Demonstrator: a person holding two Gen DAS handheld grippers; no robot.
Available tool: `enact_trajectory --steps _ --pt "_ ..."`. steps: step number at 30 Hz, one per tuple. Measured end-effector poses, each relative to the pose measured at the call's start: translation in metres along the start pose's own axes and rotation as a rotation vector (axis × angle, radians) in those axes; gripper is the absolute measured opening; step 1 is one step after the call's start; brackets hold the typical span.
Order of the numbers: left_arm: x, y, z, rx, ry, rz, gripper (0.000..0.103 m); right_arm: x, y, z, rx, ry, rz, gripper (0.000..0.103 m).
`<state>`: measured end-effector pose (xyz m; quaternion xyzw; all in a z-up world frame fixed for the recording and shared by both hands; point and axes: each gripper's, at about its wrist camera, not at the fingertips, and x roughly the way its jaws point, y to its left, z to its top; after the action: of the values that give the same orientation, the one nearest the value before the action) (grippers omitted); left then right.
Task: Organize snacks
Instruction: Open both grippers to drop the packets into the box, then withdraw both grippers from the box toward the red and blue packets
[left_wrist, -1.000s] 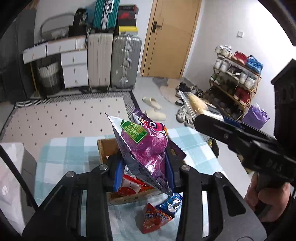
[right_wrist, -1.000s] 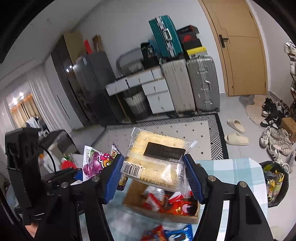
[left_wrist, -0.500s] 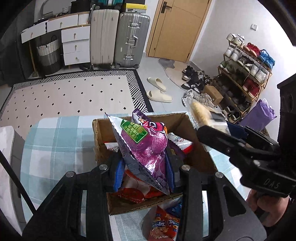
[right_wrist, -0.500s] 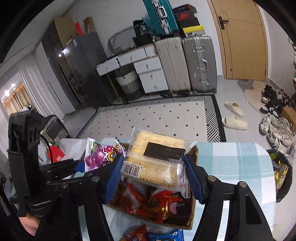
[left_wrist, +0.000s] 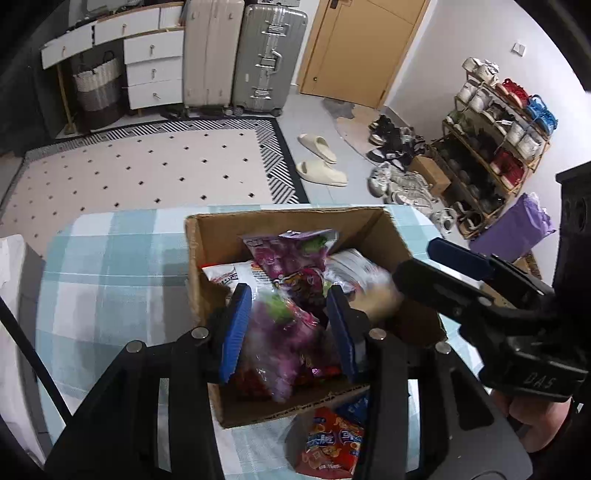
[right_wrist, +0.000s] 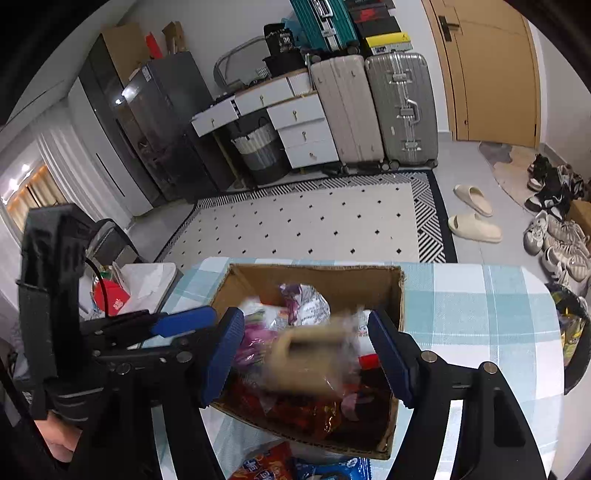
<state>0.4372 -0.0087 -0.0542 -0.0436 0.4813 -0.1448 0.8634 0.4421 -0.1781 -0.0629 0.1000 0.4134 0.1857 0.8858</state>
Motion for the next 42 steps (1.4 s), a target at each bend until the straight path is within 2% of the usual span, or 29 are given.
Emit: enact_trajectory --steps 2,4,11,14,19,21,24,26,34,39,42 --pt "-0.005 -0.001 -0.001 0.01 -0.001 0.018 0.053 -0.003 -0.001 -0.002 0.002 -0.011 0.004 0.071" --pt "-0.012 -0.001 -0.003 0.015 -0.018 0.033 0.057 -0.007 0.001 -0.003 0.001 -0.02 0.003 0.071" --pt "-0.044 -0.01 -0.011 0.031 -0.048 0.058 0.058 -0.035 0.008 -0.004 -0.006 -0.063 0.01 0.072" --pt "-0.065 -0.016 -0.017 0.053 -0.074 0.076 0.058 -0.052 0.016 -0.002 -0.02 -0.087 0.019 0.081" --pt "-0.096 -0.026 -0.027 0.07 -0.105 0.083 0.059 -0.088 0.033 -0.001 -0.051 -0.151 0.023 0.084" --pt "-0.112 -0.032 -0.033 0.092 -0.135 0.096 0.06 -0.1 0.04 -0.002 -0.067 -0.163 0.023 0.085" --pt "-0.138 -0.043 -0.04 0.136 -0.197 0.146 0.068 -0.12 0.053 -0.006 -0.102 -0.188 0.014 0.086" --pt "-0.155 -0.047 -0.044 0.143 -0.242 0.168 0.079 -0.132 0.061 -0.01 -0.123 -0.203 0.009 0.089" --pt "-0.225 -0.06 -0.07 0.145 -0.341 0.185 0.082 -0.187 0.07 -0.036 -0.141 -0.282 -0.003 0.091" --pt "-0.259 -0.069 -0.096 0.151 -0.412 0.206 0.085 -0.225 0.077 -0.061 -0.151 -0.374 -0.005 0.1" --pt "-0.275 -0.073 -0.113 0.152 -0.443 0.213 0.085 -0.245 0.081 -0.077 -0.158 -0.42 0.012 0.102"
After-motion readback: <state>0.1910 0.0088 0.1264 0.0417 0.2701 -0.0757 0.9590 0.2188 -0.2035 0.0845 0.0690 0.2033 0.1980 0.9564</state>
